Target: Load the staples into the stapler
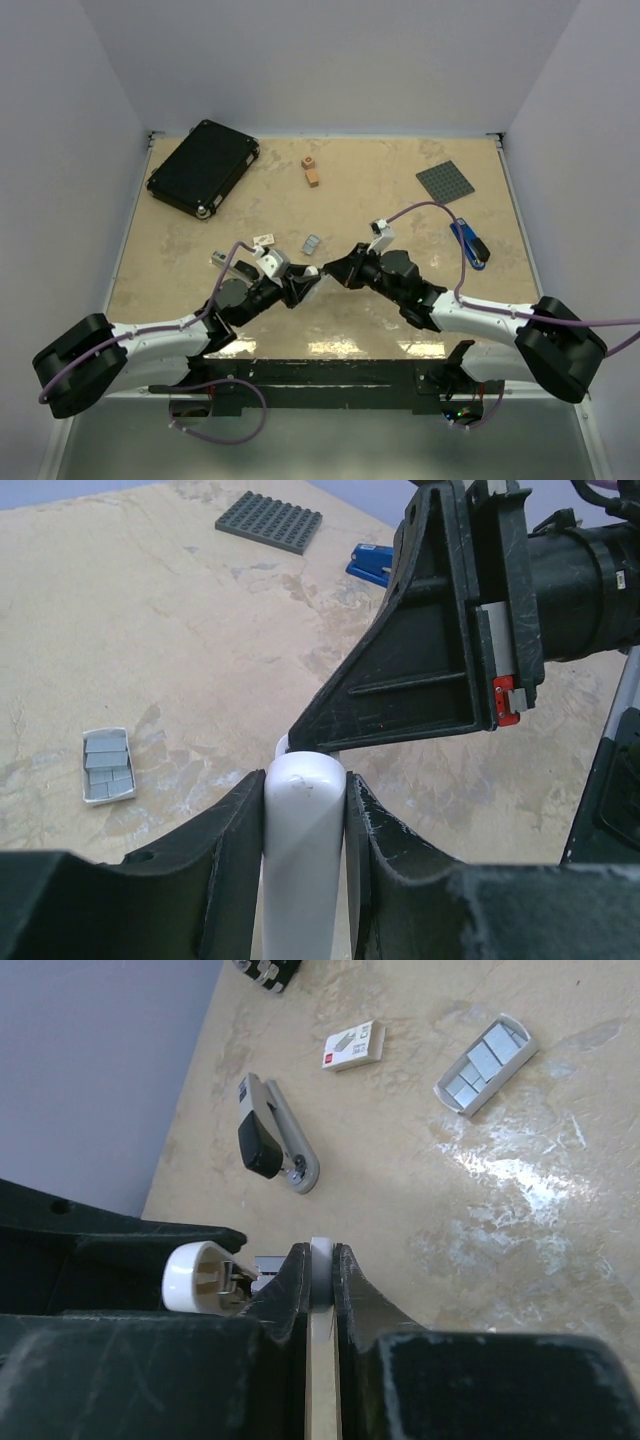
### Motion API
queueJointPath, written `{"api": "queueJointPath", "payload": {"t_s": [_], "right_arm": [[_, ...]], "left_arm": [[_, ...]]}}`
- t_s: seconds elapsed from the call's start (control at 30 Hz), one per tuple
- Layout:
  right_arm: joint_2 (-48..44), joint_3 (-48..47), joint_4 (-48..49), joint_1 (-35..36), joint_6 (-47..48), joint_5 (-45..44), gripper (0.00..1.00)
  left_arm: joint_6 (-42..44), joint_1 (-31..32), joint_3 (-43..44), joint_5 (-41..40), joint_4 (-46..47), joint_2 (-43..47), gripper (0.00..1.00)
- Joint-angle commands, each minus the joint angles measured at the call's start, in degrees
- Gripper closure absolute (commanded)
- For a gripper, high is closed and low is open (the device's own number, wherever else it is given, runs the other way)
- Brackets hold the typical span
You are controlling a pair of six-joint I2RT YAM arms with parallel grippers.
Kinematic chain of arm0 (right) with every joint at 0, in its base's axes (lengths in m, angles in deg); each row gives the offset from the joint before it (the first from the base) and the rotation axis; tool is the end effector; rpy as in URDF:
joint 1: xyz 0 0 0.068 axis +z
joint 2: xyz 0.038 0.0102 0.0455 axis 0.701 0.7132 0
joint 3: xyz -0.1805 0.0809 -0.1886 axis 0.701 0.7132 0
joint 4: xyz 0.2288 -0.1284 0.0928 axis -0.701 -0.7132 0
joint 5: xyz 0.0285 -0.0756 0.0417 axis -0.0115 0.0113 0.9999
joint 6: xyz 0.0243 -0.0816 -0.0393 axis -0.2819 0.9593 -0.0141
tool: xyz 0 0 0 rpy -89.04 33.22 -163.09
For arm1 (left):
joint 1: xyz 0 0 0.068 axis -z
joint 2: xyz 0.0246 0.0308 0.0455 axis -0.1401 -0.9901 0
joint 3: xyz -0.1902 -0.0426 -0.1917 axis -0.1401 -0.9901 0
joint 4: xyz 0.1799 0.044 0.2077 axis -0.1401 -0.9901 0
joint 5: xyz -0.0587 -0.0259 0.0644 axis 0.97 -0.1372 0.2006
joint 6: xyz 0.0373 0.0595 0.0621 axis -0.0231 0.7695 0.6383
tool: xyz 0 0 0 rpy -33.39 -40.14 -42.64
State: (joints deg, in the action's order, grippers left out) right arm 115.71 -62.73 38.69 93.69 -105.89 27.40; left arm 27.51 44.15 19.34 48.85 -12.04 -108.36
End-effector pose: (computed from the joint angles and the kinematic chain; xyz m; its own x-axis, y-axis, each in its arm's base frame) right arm 0.2054 0.2339 0.1795 -0.6535 0.3916 -0.6478 -0.3737 0.5773 0.7260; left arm 0.1628 -0.2087 0.1800 -0.1880 -0.1594 -0.9692 0.7621 0.5988 -0.2463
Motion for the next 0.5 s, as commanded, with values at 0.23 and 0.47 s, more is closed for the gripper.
{"api": "queueJointPath", "payload": {"t_s": [0.23,0.47], "right_arm": [[-7.4,3.7,-1.2,-10.5,-3.1,-0.5,1.00],[-10.6,9.7,6.0,-21.3,-12.9,7.9,1.00]], "left_arm": [[0.9,0.7,-3.8,-4.9,5.7,11.5,1.00],[-2.3,0.8,-8.9,-7.7,1.2,23.9,1.00]]}}
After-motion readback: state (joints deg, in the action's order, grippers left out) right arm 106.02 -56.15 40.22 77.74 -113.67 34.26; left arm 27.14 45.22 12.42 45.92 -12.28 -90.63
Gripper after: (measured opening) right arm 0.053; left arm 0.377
